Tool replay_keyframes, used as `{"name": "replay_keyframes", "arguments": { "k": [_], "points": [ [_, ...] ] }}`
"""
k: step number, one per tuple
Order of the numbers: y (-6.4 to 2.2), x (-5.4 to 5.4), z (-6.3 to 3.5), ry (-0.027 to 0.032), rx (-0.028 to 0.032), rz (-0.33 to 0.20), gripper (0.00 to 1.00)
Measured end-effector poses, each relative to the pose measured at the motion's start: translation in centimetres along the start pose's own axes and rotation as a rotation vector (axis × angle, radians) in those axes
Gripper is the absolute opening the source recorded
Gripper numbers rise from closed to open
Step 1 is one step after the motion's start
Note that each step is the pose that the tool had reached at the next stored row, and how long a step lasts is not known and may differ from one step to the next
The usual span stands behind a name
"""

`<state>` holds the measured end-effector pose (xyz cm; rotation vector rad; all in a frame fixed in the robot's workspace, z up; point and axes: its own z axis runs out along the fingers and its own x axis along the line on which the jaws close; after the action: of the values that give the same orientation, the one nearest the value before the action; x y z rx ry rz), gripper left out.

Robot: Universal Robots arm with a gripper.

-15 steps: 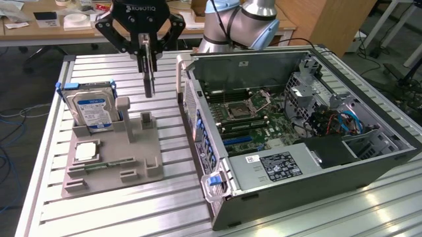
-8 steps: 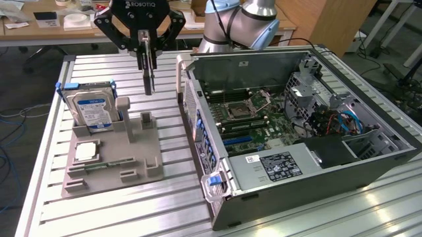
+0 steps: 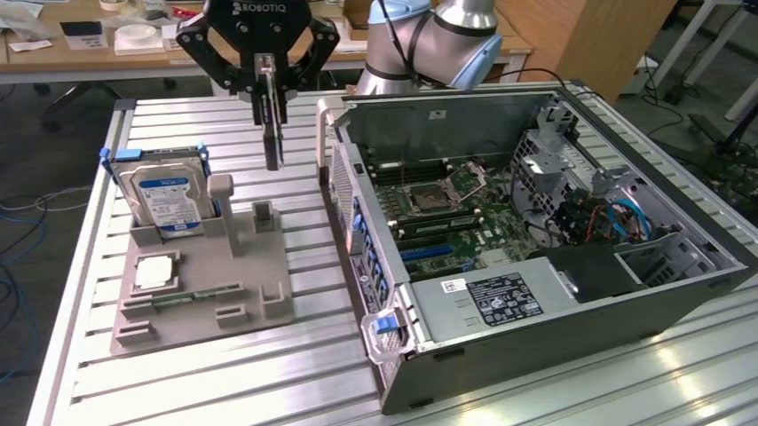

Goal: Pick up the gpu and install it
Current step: 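Pick up the gpu and move the gpu toward the slot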

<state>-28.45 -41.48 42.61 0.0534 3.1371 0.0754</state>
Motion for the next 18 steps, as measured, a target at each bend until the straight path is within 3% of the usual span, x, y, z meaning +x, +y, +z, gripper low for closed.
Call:
{"name": "replay_keyframes", "arguments": {
  "k": [18],
  "points": [
    [0.09,-2.6,0.01,-0.0001,-0.0001,0.000,0.28]
  ]
}}
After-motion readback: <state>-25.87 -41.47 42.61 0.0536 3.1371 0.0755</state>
